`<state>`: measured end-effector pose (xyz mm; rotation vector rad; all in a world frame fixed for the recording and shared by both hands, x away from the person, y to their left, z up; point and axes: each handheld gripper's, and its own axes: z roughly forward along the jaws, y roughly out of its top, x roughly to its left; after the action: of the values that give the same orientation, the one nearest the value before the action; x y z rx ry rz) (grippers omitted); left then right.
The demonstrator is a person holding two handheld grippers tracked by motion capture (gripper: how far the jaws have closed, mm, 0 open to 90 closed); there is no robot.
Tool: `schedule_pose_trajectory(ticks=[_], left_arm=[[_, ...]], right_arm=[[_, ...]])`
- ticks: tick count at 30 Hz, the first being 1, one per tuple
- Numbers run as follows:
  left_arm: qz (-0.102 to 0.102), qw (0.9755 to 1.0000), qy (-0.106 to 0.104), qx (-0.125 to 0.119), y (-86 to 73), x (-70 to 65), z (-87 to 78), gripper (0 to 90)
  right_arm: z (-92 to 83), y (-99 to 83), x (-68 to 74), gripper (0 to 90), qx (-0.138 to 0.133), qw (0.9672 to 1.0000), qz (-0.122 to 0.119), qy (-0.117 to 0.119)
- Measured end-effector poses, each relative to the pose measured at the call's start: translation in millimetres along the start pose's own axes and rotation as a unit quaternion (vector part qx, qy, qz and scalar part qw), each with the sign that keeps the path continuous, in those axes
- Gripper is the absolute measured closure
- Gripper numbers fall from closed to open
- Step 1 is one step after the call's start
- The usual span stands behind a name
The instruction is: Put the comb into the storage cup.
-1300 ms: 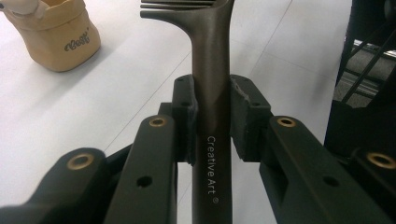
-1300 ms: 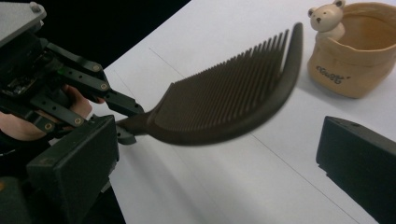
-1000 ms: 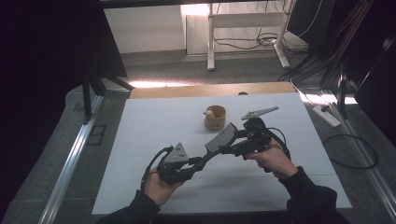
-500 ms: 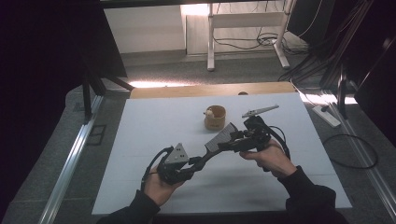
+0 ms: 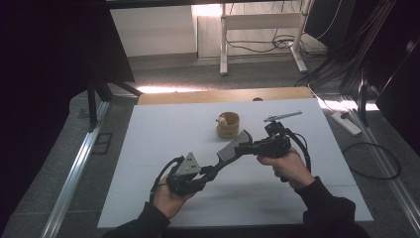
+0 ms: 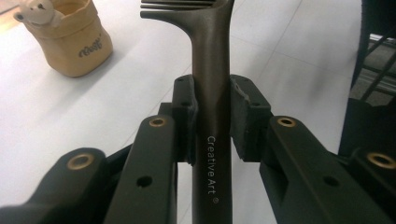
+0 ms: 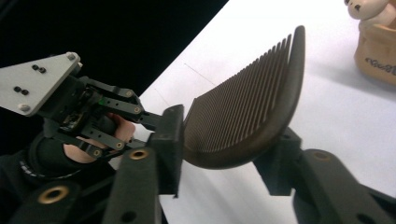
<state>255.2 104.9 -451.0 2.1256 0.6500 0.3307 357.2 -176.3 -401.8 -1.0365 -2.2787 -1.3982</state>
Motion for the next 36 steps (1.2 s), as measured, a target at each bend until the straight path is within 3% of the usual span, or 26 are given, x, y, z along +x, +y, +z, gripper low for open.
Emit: schedule_pose_trajectory(ticks=[7,14,21,32,36], left_arm=[[0.003,1.0,0.0,-0.002,-1.2,0.4,1.4,72.2],[0.012,0.9999,0.005,0.001,-1.9,-0.4,4.5,72.1],[0.004,0.9999,-0.008,-0.004,-3.8,2.8,6.8,70.1],[-0.01,0.9999,-0.012,0.004,-4.4,6.3,9.4,41.8],[-0.02,0.9996,-0.021,0.007,-6.1,9.3,9.9,35.9]], right_arm=[[-1.6,-0.1,-4.4,72.6,-0.003,0.9997,0.021,0.015],[-2.3,0.0,-10.0,83.9,-0.005,0.9946,0.071,0.075],[-2.7,0.1,-8.3,84.4,-0.009,0.9946,0.07,0.076],[-7.2,0.5,-6.7,84.4,-0.024,0.9969,0.048,0.059],[-8.8,0.2,-5.4,84.4,-0.025,0.9977,0.036,0.053]])
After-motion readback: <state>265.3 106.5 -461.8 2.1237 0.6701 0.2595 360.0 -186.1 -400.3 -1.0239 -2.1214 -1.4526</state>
